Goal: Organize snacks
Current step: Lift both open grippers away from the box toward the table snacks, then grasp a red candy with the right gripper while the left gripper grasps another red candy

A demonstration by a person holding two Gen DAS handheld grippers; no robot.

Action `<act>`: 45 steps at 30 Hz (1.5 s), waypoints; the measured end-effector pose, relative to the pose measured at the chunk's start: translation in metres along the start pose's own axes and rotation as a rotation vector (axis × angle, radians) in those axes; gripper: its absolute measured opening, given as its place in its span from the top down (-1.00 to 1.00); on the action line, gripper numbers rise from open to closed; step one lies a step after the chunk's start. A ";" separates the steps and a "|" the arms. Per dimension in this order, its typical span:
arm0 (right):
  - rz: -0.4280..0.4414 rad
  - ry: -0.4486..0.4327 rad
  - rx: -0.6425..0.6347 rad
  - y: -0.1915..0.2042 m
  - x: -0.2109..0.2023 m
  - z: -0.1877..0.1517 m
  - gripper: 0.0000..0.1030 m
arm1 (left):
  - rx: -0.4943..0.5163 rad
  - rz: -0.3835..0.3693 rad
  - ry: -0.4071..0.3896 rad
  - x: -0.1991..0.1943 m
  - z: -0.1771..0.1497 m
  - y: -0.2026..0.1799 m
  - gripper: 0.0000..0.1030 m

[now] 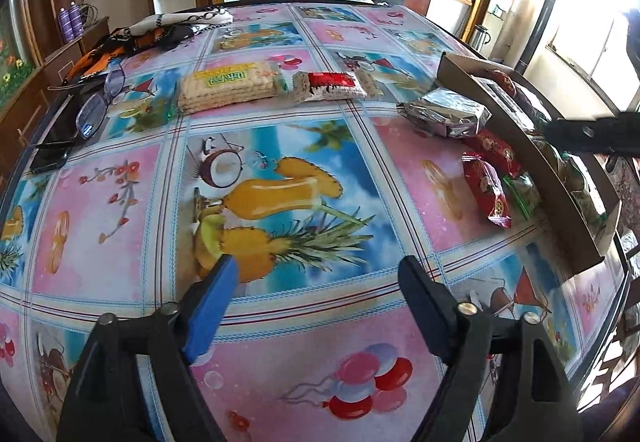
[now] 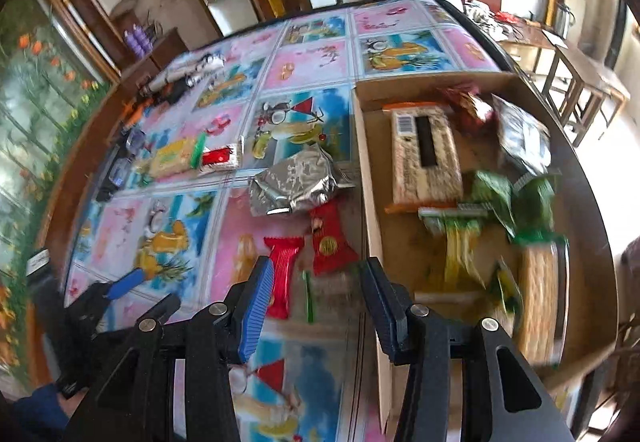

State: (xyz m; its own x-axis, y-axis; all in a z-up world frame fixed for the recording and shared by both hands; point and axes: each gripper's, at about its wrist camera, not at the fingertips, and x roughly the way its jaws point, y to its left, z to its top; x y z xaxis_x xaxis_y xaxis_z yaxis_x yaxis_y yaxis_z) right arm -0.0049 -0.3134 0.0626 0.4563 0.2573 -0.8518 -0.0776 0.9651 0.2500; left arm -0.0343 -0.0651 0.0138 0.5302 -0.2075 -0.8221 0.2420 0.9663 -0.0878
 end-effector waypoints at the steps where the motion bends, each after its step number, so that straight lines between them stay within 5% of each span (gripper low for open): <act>1: 0.006 0.008 -0.010 0.002 0.004 0.003 0.03 | 0.004 0.003 0.002 0.001 0.001 -0.001 -0.63; 13: -0.108 0.129 -0.181 0.029 0.062 0.032 0.11 | 0.045 0.060 0.021 0.004 0.000 -0.010 -0.67; 19: -0.158 0.179 -0.170 0.022 0.082 0.031 0.32 | 0.046 0.061 0.021 0.004 -0.001 -0.010 -0.69; 24: -0.115 0.183 -0.161 0.026 0.083 0.022 0.49 | 0.044 0.056 0.021 0.004 -0.001 -0.010 -0.71; 30: 0.042 0.215 -0.187 0.058 0.074 -0.011 0.51 | 0.014 0.037 0.014 0.001 -0.001 -0.003 -0.71; 37: 0.064 0.108 -0.127 0.044 0.033 -0.016 0.62 | -0.119 -0.082 0.037 -0.015 0.007 0.017 -0.60; 45: 0.074 0.099 -0.071 0.025 0.015 -0.032 0.62 | -0.091 -0.198 0.108 -0.019 0.017 -0.015 -0.37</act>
State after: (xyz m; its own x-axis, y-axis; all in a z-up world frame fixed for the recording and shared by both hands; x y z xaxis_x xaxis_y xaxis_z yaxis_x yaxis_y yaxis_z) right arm -0.0289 -0.2837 0.0415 0.3580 0.3279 -0.8742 -0.1718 0.9434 0.2835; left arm -0.0340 -0.0784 0.0405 0.3891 -0.3812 -0.8386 0.2559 0.9193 -0.2991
